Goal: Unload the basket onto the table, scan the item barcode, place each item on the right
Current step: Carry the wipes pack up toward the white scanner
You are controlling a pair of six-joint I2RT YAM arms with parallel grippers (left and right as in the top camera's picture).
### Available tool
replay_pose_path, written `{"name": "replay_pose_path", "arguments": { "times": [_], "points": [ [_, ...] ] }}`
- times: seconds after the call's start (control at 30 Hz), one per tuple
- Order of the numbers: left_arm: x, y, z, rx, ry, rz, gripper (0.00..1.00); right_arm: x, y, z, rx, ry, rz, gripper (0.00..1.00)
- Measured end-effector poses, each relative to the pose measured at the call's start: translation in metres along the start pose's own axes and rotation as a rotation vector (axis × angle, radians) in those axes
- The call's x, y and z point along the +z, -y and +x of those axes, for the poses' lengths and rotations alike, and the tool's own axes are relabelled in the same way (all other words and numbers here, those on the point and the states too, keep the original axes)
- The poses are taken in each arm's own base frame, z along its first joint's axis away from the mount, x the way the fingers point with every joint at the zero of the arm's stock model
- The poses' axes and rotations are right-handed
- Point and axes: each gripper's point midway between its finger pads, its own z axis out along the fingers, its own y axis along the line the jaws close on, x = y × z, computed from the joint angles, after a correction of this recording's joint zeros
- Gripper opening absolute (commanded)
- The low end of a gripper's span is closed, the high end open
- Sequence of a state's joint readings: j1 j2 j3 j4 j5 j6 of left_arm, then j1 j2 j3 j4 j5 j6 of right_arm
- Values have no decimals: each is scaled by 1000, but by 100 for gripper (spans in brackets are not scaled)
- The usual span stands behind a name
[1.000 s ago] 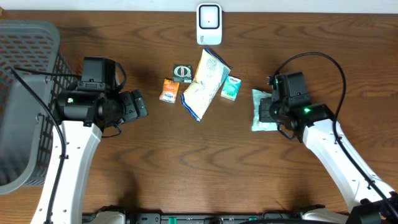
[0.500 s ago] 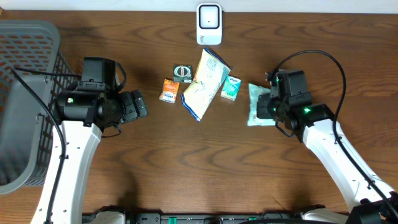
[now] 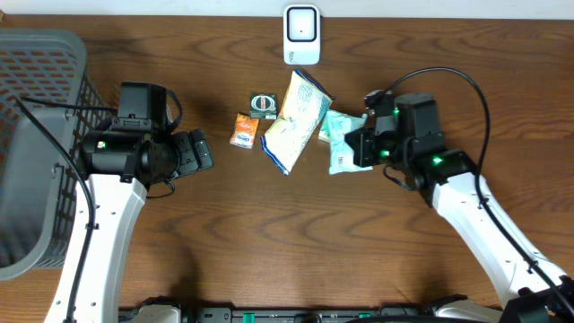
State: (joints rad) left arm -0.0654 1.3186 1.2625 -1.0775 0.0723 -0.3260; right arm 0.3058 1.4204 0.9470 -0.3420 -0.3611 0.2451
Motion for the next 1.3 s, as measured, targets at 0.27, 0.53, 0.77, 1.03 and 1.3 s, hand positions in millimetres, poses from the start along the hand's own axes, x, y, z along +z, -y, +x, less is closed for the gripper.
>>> {"name": "replay_pose_path", "arguments": {
  "times": [0.27,0.53,0.77,1.03,1.3],
  "points": [
    [0,0,0,0,0,0,98,4,-39,-26,-129,121,-91,1],
    [0,0,0,0,0,0,98,25,-25,-43,-145,64,-2,1],
    [0,0,0,0,0,0,98,60,-10,-77,-234,-105,106,1],
    [0,0,0,0,0,0,98,75,20,-144,-338,-64,336,1],
    [0,0,0,0,0,0,98,63,65,-206,-430,135,693,1]
  ]
}}
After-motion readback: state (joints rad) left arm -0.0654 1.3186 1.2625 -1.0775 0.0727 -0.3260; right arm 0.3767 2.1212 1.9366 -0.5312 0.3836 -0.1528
